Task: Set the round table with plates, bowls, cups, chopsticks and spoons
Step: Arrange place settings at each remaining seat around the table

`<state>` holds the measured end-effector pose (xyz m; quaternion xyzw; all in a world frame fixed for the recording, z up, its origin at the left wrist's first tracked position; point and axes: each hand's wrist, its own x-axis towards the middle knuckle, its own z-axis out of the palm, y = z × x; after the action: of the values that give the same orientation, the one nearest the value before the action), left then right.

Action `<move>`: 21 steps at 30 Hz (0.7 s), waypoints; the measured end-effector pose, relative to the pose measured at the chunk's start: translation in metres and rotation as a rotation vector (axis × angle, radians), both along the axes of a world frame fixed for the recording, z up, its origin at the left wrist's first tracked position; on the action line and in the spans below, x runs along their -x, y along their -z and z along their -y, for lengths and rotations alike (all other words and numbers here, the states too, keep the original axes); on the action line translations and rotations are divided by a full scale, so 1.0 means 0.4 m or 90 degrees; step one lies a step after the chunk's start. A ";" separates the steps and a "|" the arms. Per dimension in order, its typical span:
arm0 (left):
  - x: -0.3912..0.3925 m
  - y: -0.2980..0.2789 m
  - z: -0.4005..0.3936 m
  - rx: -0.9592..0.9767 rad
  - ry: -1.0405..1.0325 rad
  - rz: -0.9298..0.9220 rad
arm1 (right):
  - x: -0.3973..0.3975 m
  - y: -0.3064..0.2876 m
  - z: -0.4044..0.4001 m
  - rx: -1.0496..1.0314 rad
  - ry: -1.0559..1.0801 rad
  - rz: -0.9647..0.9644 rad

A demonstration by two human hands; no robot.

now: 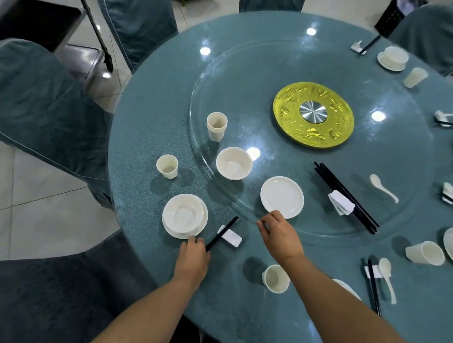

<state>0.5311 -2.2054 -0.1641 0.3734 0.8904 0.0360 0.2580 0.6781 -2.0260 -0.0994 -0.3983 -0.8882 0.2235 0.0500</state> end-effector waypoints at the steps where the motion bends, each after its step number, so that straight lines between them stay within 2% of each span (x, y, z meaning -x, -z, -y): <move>1: 0.002 -0.006 -0.009 -0.009 0.005 0.005 | 0.000 -0.003 -0.002 0.005 0.004 0.010; 7: 0.042 -0.108 -0.119 -0.071 0.031 0.041 | -0.004 -0.057 -0.031 0.043 0.016 0.105; 18: 0.028 -0.293 -0.424 -0.177 0.186 0.055 | -0.107 -0.192 -0.177 0.063 0.210 0.093; 21: -0.016 -0.325 -0.515 -0.168 0.242 0.048 | -0.166 -0.205 -0.220 0.046 0.276 0.095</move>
<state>0.5374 -1.9992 -0.0341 0.5631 0.7815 0.1167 0.2420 0.7444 -1.9380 -0.0175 -0.5967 -0.7745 0.2093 0.0166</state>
